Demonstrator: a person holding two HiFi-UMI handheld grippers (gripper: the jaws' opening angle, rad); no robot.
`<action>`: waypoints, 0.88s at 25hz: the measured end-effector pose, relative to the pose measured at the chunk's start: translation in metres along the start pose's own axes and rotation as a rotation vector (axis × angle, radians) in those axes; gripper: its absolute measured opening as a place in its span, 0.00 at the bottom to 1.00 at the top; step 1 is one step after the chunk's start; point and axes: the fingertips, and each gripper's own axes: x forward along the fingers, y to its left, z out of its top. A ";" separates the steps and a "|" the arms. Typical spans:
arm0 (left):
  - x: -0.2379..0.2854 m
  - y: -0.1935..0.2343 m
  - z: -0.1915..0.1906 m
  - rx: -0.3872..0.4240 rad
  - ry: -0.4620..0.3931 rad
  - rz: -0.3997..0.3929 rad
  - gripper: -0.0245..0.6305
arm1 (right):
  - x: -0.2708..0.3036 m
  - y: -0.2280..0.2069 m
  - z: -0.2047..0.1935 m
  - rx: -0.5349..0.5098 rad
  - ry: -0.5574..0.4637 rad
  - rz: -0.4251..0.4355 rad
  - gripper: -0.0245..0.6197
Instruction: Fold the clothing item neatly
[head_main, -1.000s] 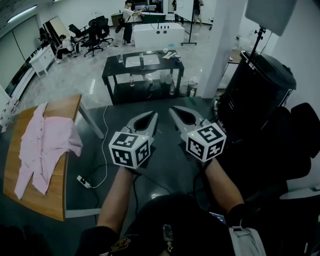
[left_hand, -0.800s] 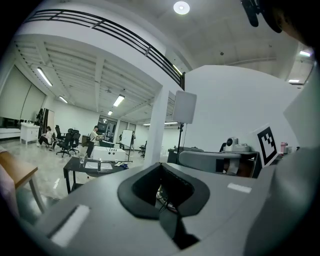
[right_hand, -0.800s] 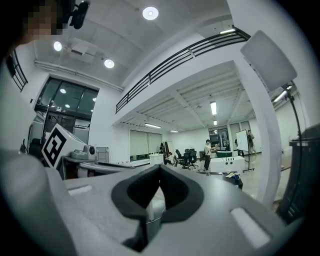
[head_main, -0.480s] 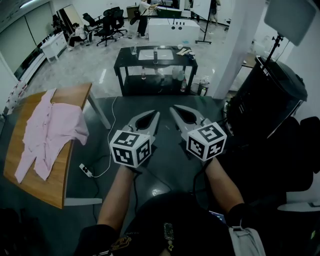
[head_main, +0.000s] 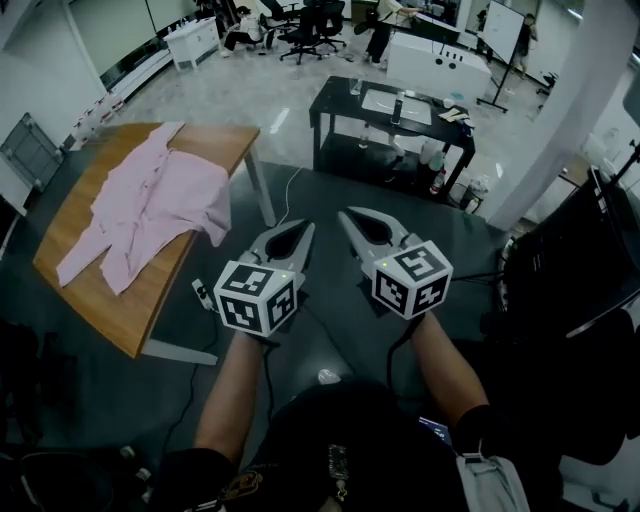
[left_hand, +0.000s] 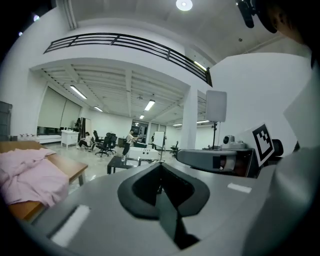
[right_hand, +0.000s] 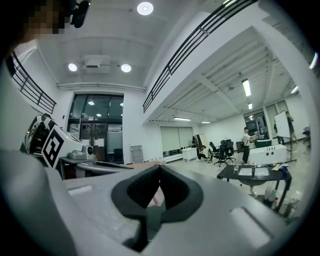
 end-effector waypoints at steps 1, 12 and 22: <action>-0.007 0.011 -0.002 -0.004 0.001 0.032 0.05 | 0.011 0.007 -0.001 0.001 0.002 0.030 0.04; -0.093 0.112 -0.021 -0.070 0.006 0.394 0.05 | 0.108 0.085 -0.016 0.003 0.042 0.358 0.04; -0.155 0.163 -0.047 -0.134 0.029 0.675 0.05 | 0.166 0.122 -0.048 0.022 0.114 0.573 0.04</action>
